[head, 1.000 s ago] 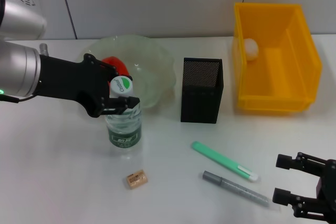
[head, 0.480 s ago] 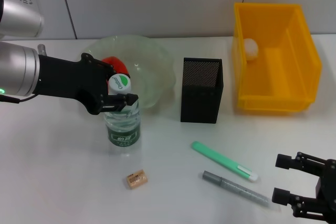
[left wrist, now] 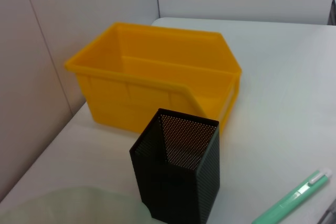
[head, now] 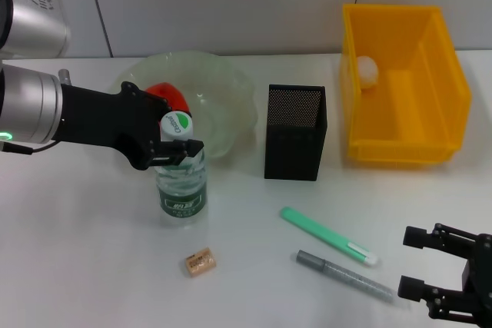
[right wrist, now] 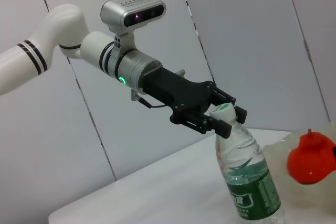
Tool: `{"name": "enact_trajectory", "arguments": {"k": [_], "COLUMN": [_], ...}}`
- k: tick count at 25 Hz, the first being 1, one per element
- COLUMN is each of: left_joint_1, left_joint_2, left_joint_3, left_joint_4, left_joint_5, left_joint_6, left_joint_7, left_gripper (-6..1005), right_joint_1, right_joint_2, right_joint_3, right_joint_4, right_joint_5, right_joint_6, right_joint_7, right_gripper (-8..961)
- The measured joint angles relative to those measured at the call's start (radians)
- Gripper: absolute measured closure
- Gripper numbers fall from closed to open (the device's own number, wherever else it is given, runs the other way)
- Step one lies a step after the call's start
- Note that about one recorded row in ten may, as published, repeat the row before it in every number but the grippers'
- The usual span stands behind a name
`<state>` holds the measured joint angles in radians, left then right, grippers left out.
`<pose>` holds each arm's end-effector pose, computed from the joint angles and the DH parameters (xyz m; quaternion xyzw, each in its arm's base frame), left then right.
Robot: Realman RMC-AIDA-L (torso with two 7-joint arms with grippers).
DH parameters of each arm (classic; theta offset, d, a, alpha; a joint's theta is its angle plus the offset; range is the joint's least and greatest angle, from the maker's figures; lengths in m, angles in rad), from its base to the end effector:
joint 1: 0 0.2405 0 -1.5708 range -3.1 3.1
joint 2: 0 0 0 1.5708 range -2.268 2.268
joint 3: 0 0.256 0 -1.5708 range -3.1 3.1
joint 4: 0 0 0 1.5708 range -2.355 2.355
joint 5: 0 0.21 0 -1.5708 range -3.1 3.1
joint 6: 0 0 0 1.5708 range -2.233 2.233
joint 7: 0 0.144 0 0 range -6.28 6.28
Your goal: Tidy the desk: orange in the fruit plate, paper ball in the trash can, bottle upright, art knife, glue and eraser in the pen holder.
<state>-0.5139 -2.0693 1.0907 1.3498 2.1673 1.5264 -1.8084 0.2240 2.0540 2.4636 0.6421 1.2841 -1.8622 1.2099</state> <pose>-0.1743 0.3585 0.0435 -0.9823 -0.0794 -0.0374 0.1652 0.3122 0.2217 0.0226 -0.9078 0.2221 0.3371 0.1134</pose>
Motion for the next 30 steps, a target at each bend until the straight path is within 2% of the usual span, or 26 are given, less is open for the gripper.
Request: {"name": "enact_trajectory", "arguments": {"k": [11,15,18,21,23,24,25,26,28,29,30], "left_joint_1": [-0.005,-0.008,-0.005,0.000,0.023,0.023,0.042,0.042,0.136,0.136,0.136], "left_joint_2": [0.000,0.000,0.002,0.003,0.004,0.004,0.004,0.004,0.003,0.003,0.003], "left_joint_3": [0.001,-0.010,-0.026,-0.041,-0.078,-0.078,-0.093,-0.093,-0.105,-0.105,-0.105], "left_joint_4": [-0.003,0.034,0.063,0.087,0.121,0.121,0.126,0.126,0.092,0.092,0.092], "left_joint_5": [-0.006,-0.014,-0.037,-0.063,-0.174,-0.174,-0.261,-0.261,-0.522,-0.522,-0.522], "left_joint_6": [-0.024,-0.024,-0.019,-0.015,0.004,0.004,0.031,0.031,0.115,0.115,0.115], "left_joint_7": [0.000,0.000,0.004,0.011,0.051,0.051,0.091,0.091,0.259,0.259,0.259], "left_gripper": [419,409,189,189,190,190,190,190,191,191,191], "right_joint_1": [0.000,0.000,0.000,0.000,0.000,0.000,0.000,0.000,0.000,0.000,0.000], "right_joint_2": [0.000,0.000,0.000,0.000,0.000,0.000,0.000,0.000,-0.005,-0.005,-0.007], "right_joint_3": [0.000,0.000,0.000,0.000,0.005,0.005,0.011,0.019,0.063,0.063,0.106], "right_joint_4": [-0.001,-0.001,-0.001,-0.001,0.001,0.001,0.003,0.005,0.012,0.012,0.028], "right_joint_5": [-0.002,-0.002,0.001,0.001,0.004,0.004,0.005,0.005,0.006,0.006,0.007], "right_joint_6": [-0.002,-0.003,-0.004,-0.004,-0.007,-0.007,-0.011,-0.015,-0.042,-0.042,-0.069], "right_joint_7": [0.000,0.000,0.000,0.000,0.001,0.001,0.002,0.003,0.004,0.004,0.007], "right_gripper": [152,151,151,151,151,152,152,152,152,152,152]}}
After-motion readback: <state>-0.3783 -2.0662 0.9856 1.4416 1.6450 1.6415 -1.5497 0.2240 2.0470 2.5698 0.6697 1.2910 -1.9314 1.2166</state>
